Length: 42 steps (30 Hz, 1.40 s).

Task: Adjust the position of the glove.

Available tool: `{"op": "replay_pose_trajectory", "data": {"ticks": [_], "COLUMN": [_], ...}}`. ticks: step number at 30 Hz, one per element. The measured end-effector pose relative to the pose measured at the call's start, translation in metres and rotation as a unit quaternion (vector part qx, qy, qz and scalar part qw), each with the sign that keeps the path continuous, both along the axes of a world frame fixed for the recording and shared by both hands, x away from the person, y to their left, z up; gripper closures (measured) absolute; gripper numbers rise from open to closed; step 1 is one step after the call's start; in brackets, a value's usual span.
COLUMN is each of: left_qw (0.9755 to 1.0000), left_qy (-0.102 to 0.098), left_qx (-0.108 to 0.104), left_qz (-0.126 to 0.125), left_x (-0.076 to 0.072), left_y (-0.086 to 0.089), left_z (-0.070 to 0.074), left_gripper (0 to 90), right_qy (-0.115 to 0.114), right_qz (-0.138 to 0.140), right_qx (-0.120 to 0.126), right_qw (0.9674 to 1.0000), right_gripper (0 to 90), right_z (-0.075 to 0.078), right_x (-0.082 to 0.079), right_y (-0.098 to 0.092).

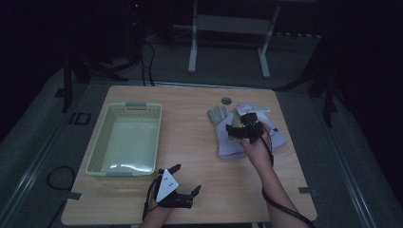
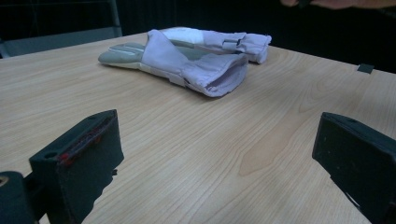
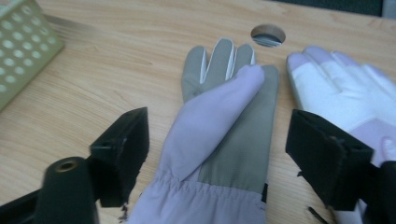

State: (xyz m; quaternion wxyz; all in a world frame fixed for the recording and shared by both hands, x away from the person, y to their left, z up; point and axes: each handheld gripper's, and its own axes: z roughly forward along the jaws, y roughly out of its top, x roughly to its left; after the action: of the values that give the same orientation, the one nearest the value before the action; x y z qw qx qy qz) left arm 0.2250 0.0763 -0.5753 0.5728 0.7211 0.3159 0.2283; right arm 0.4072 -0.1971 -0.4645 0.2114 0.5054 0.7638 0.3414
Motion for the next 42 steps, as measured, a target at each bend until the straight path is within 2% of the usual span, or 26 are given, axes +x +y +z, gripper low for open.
{"op": "replay_pose_trajectory", "data": {"ticks": [5, 11, 14, 15, 16, 21, 22, 27, 30, 35, 38, 39, 42], "left_qw": [1.0000, 1.0000, 1.0000, 1.0000, 1.0000, 1.0000, 1.0000, 1.0000, 1.0000, 1.0000, 1.0000, 1.0000, 1.0000], "left_qy": [0.000, -0.001, 0.004, 0.004, 0.001, 0.003, 0.003, 0.003, 0.003, 0.003, 0.004, 0.004, 0.004], "left_qx": [0.000, 0.002, -0.001, -0.001, 0.000, -0.001, -0.001, 0.000, -0.001, 0.000, 0.001, 0.001, 0.001], "left_qz": [-0.001, -0.001, -0.006, -0.006, -0.005, -0.005, -0.005, -0.006, -0.005, -0.005, -0.005, -0.005, -0.004], "left_x": [0.000, 0.000, 0.000, 0.000, -0.001, -0.001, -0.001, -0.001, 0.000, 0.000, 0.000, 0.000, 0.000], "left_y": [0.000, 0.000, -0.001, -0.001, -0.001, -0.001, -0.001, -0.001, -0.001, -0.001, -0.001, -0.001, -0.001], "left_z": [0.000, 0.000, 0.000, 0.000, 0.000, 0.000, 0.000, 0.000, 0.000, 0.000, 0.000, 0.000, 0.000], "left_gripper": [1.7, 1.7, 1.7, 1.7, 1.7, 1.7, 1.7, 1.7, 1.7, 1.7, 1.7, 1.7, 1.7], "right_qy": [0.010, 0.024, 0.027, 0.027, 0.031, 0.045, 0.049, 0.062, 0.074, 0.072, 0.074, 0.074, 0.074], "right_qz": [-0.013, -0.015, -0.021, -0.021, -0.025, -0.039, -0.043, -0.047, -0.055, -0.049, -0.048, -0.048, -0.044], "right_qx": [-0.005, -0.013, -0.015, -0.015, -0.018, -0.028, -0.023, -0.013, -0.013, -0.013, -0.008, -0.008, -0.006], "right_qw": [0.9998, 0.9995, 0.9993, 0.9993, 0.9991, 0.9978, 0.9976, 0.9969, 0.9957, 0.9961, 0.9961, 0.9961, 0.9962], "right_gripper": [25.0, 25.8, 29.4, 29.4, 31.7, 35.1, 35.6, 40.1, 46.6, 53.7, 65.0, 65.0, 74.5], "right_z": [-0.016, -0.032, -0.045, -0.045, -0.052, -0.066, -0.069, -0.074, -0.074, -0.075, -0.074, -0.074, -0.072], "right_x": [0.008, 0.016, 0.019, 0.019, 0.021, 0.025, 0.026, 0.027, 0.028, 0.029, 0.028, 0.028, 0.027], "right_y": [0.005, 0.009, 0.012, 0.012, 0.013, 0.014, 0.013, 0.012, 0.015, 0.015, 0.014, 0.014, 0.013]}}
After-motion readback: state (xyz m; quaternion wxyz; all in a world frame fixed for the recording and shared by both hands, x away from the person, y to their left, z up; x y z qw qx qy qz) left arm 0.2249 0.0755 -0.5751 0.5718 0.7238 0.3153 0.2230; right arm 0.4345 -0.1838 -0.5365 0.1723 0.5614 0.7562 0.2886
